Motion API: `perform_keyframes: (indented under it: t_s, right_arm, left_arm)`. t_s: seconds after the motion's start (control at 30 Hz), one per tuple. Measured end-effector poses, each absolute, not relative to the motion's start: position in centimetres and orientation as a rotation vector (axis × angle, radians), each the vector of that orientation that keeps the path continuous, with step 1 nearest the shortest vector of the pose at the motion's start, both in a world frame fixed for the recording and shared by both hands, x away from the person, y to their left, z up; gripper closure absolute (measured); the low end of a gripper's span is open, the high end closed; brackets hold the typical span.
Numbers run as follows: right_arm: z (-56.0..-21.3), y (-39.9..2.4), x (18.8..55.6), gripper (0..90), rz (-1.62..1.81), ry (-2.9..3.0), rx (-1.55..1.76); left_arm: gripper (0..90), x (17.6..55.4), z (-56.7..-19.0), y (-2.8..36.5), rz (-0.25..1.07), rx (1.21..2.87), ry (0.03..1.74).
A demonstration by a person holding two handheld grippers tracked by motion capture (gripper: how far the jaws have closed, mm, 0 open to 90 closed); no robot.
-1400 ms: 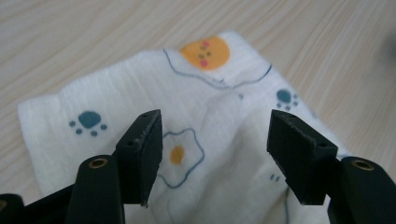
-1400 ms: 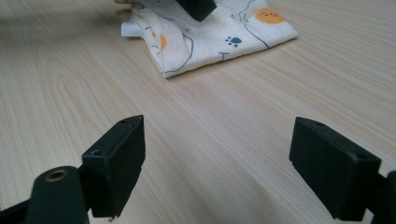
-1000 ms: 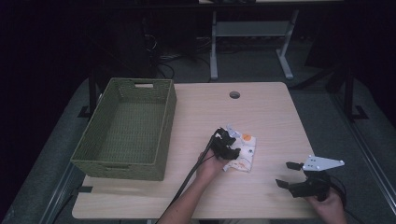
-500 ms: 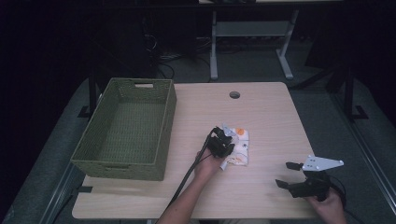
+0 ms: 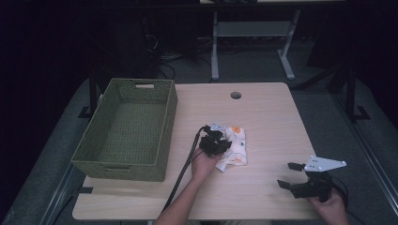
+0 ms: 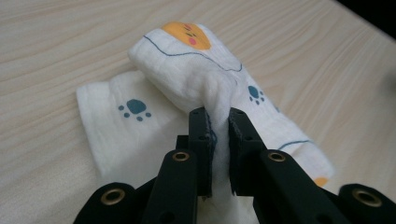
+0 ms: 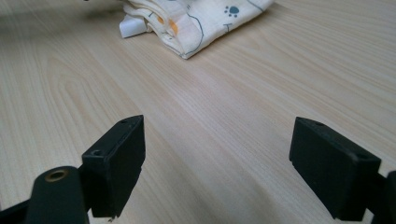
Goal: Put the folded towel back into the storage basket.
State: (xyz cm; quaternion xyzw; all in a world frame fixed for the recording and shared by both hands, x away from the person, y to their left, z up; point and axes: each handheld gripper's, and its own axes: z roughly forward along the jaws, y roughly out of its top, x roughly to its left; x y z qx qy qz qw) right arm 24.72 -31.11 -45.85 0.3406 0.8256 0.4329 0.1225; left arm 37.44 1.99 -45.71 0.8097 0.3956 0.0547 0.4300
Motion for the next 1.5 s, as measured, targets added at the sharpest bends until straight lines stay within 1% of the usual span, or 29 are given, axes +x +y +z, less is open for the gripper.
perform_keyframes:
  t_s: [0.53,1.1,1.5]
  right_arm:
    - [-46.0,-30.9,24.8,18.1,1.245,2.420,0.992]
    - [-46.1,-30.8,24.9,18.1,1.231,2.411,0.999]
    - [-46.1,-30.9,24.9,18.0,1.226,2.416,1.004]
  left_arm:
    - [82.1,36.4,-42.3,3.9,0.003,1.804,0.944]
    - [82.1,35.8,-39.3,6.3,-0.018,1.728,0.902]
    - [82.2,35.8,-37.8,7.8,-0.035,1.687,0.904]
